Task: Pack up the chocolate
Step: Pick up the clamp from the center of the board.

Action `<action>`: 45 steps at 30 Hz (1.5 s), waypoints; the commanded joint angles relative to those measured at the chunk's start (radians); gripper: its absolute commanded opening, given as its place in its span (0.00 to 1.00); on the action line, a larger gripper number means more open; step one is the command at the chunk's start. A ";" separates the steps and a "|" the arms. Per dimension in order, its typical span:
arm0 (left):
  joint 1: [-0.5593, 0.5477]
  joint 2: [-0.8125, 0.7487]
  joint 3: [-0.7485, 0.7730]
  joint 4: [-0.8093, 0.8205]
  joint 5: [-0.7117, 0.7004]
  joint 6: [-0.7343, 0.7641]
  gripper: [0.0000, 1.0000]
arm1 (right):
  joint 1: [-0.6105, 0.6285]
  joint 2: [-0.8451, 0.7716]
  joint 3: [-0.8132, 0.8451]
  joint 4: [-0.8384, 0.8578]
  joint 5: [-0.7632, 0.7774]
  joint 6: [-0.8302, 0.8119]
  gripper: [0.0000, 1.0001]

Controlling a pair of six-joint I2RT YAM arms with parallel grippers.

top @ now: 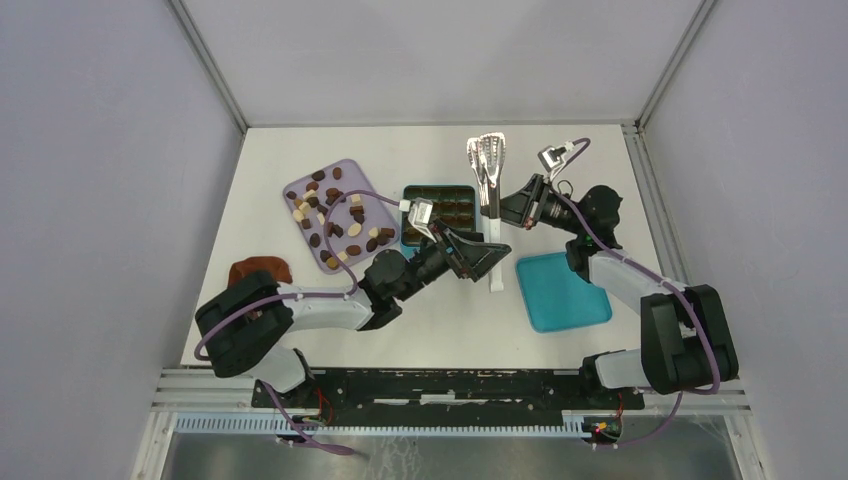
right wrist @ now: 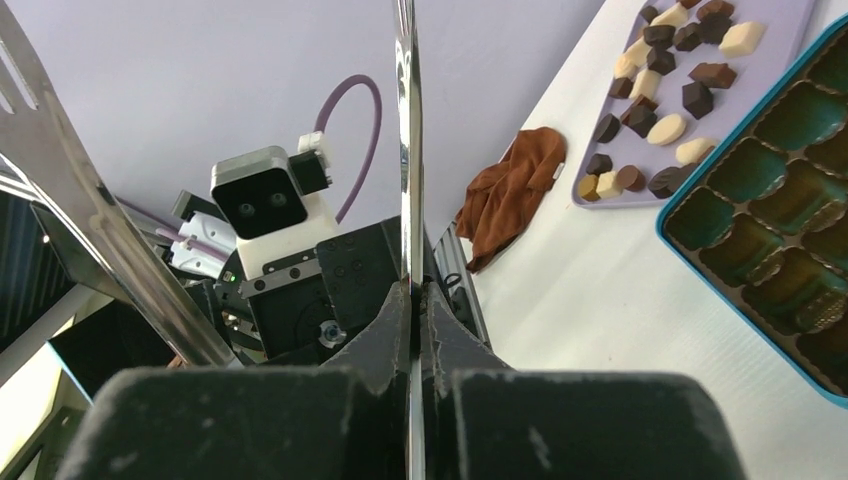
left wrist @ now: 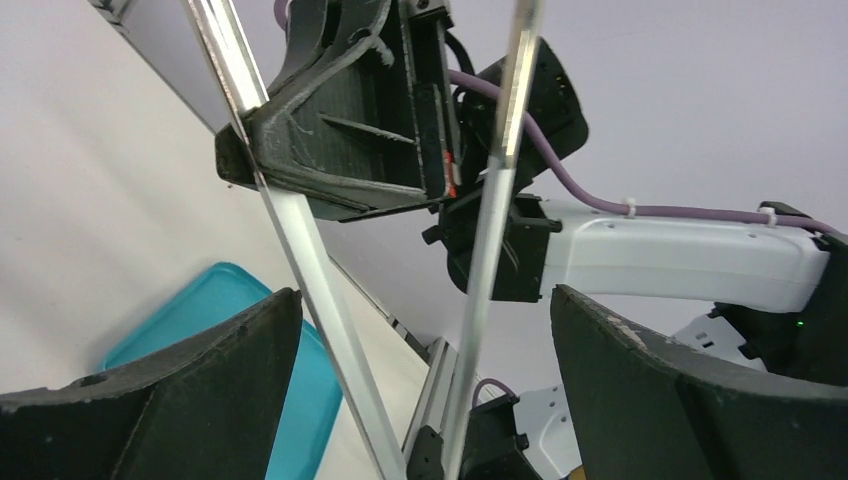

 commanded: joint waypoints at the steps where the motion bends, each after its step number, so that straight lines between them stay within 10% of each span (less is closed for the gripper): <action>1: -0.010 0.028 0.048 0.041 -0.090 0.044 0.98 | 0.016 -0.043 0.043 0.044 0.017 0.029 0.00; 23: -0.012 0.163 0.139 0.256 -0.025 -0.033 0.78 | 0.020 -0.031 0.013 0.120 0.050 0.060 0.03; 33: -0.014 0.150 0.128 0.238 -0.018 -0.020 0.53 | 0.005 -0.048 0.031 0.097 0.045 -0.016 0.07; 45: 0.003 0.140 0.114 0.309 0.213 -0.067 0.49 | -0.003 -0.067 0.057 0.161 -0.023 -0.113 0.43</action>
